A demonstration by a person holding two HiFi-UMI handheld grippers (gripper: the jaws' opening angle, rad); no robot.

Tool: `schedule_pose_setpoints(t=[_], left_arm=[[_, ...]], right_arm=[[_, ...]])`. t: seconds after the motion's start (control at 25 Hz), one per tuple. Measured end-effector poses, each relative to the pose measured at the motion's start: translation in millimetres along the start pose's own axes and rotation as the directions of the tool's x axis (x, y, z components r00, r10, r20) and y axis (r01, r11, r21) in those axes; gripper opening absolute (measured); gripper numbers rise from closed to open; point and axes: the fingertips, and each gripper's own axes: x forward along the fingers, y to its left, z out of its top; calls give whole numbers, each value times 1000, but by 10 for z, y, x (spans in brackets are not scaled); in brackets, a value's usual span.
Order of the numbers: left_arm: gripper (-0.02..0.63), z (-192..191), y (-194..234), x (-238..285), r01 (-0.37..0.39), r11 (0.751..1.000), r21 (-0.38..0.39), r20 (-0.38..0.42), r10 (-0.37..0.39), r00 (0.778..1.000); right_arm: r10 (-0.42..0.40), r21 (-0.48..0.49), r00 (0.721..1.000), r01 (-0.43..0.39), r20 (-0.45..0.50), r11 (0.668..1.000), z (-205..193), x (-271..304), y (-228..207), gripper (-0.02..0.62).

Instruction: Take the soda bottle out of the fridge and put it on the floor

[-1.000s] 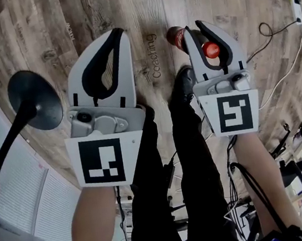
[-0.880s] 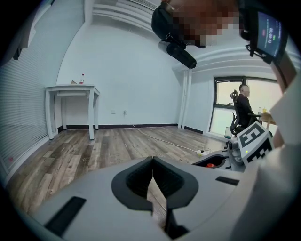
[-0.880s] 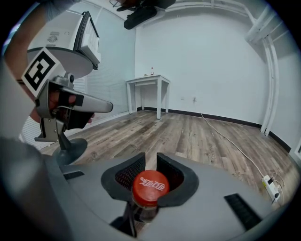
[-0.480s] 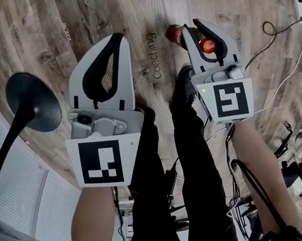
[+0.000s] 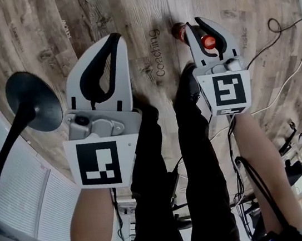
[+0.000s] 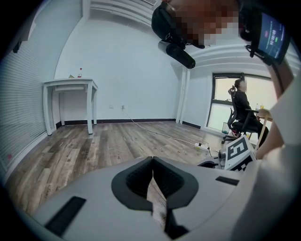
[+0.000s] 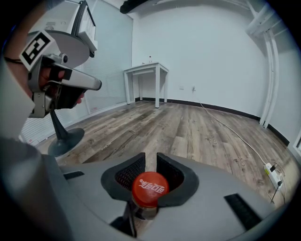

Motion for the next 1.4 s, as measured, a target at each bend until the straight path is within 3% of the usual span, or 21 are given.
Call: schedule_pose_setpoints(t=[0.8, 1.08, 1.4], left_arm=[[17, -175, 35, -4, 0, 1000, 9, -21, 1, 1000], [17, -193, 31, -13, -3, 1000, 6, -25, 3, 1000], [17, -121, 0, -16, -5, 1000, 0, -13, 5, 1000]], right_arm=[[10, -23, 996, -13, -89, 1000, -485, 168, 90, 91], [26, -44, 995, -30, -91, 999, -467, 222, 126, 95], [85, -59, 991, -91, -100, 994, -442, 206, 253, 184]])
